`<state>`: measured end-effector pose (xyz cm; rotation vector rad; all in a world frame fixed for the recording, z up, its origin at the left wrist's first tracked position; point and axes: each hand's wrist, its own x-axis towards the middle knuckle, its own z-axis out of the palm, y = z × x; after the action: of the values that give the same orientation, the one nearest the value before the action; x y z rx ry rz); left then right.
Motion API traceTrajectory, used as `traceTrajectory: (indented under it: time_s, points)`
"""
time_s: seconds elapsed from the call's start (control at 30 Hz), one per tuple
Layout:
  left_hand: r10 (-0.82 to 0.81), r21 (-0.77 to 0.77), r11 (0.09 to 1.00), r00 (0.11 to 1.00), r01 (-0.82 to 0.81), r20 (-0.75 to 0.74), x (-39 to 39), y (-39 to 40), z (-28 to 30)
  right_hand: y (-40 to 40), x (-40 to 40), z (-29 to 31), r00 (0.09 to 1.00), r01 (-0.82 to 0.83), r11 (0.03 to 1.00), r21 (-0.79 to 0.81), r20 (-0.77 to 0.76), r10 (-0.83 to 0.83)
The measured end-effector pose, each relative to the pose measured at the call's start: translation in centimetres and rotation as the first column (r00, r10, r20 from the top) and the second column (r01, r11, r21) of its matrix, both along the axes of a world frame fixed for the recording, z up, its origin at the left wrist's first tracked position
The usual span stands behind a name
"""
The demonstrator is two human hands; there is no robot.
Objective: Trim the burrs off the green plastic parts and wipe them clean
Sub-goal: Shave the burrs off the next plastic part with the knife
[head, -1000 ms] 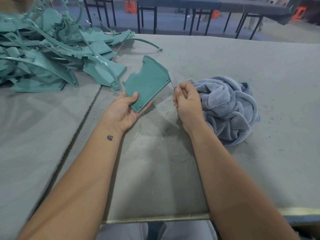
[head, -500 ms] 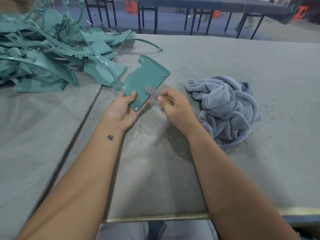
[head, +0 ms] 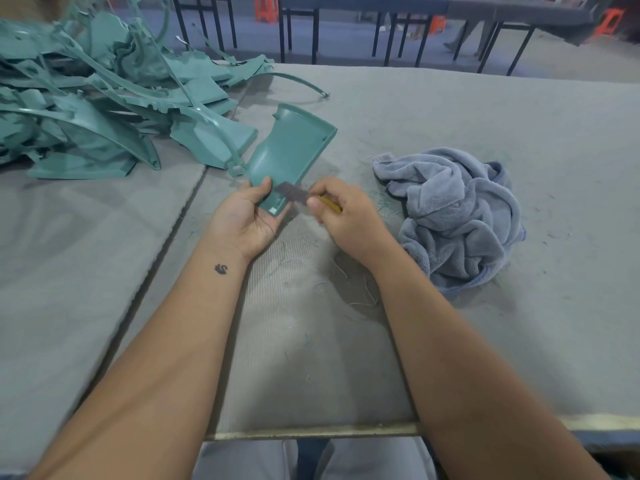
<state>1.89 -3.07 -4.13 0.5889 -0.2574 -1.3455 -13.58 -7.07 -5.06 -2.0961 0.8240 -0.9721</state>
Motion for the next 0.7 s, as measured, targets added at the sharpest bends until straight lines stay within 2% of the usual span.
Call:
traceTrajectory:
  time_s: [0.07, 0.27, 0.4, 0.43, 0.7]
  points:
    - [-0.016, -0.004, 1.0, 1.0, 0.016, 0.01, -0.11, 0.03, 0.0, 0.03, -0.27, 0.11, 0.997, 0.052, 0.998, 0.021, 0.053, -0.053]
    - [0.007, -0.005, 1.0, 1.0, -0.007, -0.01, -0.09, 0.05, 0.03, 0.46, 0.15, 0.23, 0.984, -0.008, 1.0, -0.021, -0.177, 0.004]
    - [-0.022, -0.002, 1.0, 1.0, 0.022, -0.014, -0.11, 0.09, -0.03, 0.35, -0.39, 0.47, 0.992, 0.12, 0.992, 0.024, 0.041, -0.121]
    - [-0.031, -0.004, 1.0, 0.999, 0.031, -0.014, -0.08, 0.08, -0.08, 0.34, -0.47, 0.55, 0.988, 0.143, 0.989, 0.021, 0.052, -0.144]
    - [-0.028, -0.006, 1.0, 0.999, 0.028, 0.035, -0.22, 0.11, -0.13, 0.4, -0.62, 0.63, 0.992, 0.116, 0.992, 0.04, -0.064, -0.113]
